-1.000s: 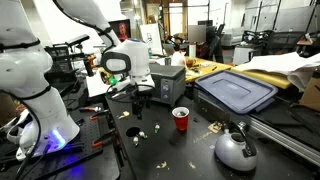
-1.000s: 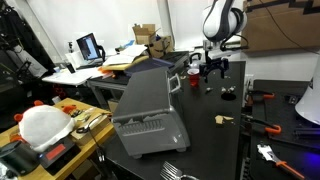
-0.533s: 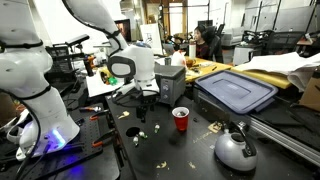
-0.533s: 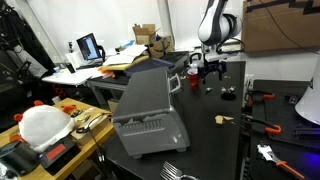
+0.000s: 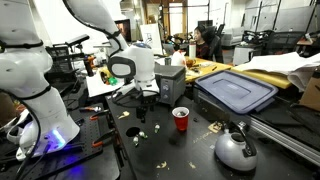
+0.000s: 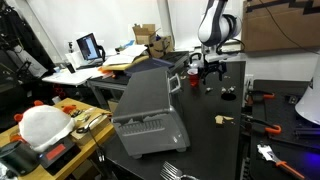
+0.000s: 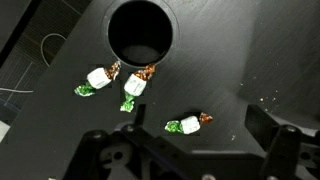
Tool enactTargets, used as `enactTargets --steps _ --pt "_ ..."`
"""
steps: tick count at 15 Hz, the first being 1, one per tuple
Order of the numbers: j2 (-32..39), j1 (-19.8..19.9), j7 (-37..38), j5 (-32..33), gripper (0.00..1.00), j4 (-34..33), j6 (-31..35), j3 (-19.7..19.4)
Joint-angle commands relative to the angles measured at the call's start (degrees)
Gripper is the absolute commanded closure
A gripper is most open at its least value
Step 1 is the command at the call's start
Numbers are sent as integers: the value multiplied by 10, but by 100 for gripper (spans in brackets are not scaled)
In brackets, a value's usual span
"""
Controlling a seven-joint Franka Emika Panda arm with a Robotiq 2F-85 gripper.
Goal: Put one piece of candy in the red cup.
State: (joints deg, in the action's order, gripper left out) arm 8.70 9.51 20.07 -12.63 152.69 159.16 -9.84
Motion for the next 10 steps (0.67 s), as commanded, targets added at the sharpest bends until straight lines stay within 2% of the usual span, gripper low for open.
enactTargets --steps 1,10 --pt "-1 -5 0 0 0 0 -2 -5" --pt "2 -7 10 3 0 2 12 -8"
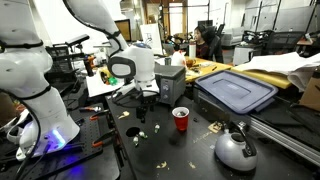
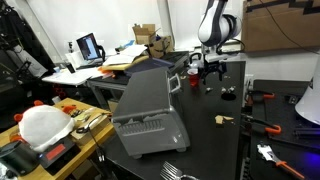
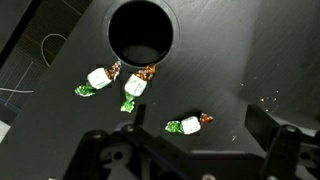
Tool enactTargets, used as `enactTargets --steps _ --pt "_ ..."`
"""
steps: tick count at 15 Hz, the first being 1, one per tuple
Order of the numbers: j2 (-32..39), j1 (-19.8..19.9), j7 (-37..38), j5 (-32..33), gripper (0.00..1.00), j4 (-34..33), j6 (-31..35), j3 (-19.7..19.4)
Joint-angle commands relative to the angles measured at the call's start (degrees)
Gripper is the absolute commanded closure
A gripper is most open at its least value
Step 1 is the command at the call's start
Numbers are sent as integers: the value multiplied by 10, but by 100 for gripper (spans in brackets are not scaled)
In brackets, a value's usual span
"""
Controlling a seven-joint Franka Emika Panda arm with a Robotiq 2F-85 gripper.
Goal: Put one piece of candy in the red cup.
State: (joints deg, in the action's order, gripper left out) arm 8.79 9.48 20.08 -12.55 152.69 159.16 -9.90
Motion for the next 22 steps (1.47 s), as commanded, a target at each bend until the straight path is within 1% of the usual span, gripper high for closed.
enactTargets --steps 1,4,8,15,19,22 --pt "3 -4 7 -5 0 0 16 -6" --pt "15 8 -21 -41 0 -17 16 4" --pt "49 6 -9 -55 0 -35 45 2" --pt "116 11 -3 -77 0 -68 74 4" --pt "134 25 -8 -113 0 -76 100 21" --pt "144 29 -3 -133 0 -80 116 27"
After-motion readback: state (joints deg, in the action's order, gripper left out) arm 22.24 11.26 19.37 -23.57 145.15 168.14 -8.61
